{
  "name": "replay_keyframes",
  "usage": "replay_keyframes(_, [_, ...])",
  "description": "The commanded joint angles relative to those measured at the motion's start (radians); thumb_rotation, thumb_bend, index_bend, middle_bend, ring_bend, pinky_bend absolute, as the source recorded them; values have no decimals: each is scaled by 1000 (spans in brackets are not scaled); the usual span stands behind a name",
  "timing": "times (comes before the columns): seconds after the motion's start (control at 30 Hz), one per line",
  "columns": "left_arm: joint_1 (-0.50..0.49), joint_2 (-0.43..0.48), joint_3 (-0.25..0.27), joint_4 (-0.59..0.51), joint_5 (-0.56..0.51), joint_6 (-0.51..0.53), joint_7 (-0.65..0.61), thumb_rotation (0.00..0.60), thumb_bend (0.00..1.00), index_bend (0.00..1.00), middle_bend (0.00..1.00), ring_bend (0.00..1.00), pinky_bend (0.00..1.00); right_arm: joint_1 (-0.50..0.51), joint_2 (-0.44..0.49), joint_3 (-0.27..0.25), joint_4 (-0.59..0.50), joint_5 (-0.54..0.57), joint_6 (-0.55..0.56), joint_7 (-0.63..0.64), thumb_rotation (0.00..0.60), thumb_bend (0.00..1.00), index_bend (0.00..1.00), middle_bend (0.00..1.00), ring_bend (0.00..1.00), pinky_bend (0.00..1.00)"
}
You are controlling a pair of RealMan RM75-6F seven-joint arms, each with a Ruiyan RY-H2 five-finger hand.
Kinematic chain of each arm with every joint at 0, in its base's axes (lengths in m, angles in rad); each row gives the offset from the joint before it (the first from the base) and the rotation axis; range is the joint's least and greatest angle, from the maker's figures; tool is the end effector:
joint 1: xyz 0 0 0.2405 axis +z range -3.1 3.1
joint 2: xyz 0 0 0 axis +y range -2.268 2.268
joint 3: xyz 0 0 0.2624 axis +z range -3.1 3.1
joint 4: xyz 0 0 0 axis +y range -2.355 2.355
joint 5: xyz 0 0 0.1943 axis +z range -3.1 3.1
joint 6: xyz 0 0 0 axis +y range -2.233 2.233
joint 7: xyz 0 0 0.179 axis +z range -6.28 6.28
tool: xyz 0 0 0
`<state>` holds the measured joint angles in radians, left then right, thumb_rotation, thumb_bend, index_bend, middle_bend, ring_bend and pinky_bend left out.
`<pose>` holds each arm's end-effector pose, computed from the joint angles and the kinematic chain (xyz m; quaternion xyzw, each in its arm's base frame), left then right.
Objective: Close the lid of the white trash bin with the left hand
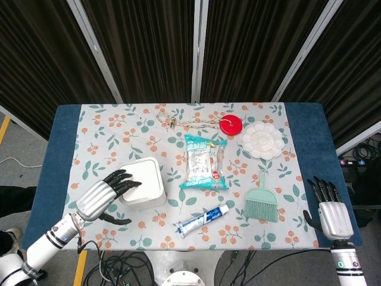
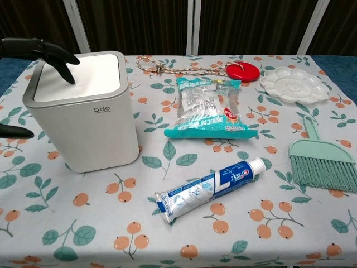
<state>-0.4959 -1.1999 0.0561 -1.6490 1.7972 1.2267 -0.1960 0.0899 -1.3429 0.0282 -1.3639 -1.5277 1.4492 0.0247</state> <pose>-0.1794 0.2674 0.0726 -0.7670 -0.3571 -0.4565 0.2756 -0.3345 -0.2143 0.1121 0.6112 -0.3985 0.3769 0.5706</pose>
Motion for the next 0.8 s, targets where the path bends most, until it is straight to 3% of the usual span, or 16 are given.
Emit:
replay_keyframes(0.03, [3,-9,-6,9,0,22,-6,422,79,161,311,121,110,0,0,0,1,0,1,1,600,264,0,0,0,0])
replay_keyframes(0.23, [38,-19,-57,21,-16,155,-19,425,76,161,278,109,112,-1,0,1,4,2,1,7,600,265,0,0,0,0])
replay_keyframes(0.47, [134,5,-113,31,-139,297,-2,456,72,161,256,100,115,-1,-1,1,4,1,2,16,600,264,0,0,0,0])
replay_keyframes(0.63, [255,-12,-74,149,-260,337,63,468,82,161,252,100,114,-1,1,1,2,0,3,19,600,265,0,0,0,0])
replay_keyframes(0.8, [339,-75,-26,287,-296,353,153,469,88,166,233,87,108,1,0,1,-9,-7,8,9,600,265,0,0,0,0])
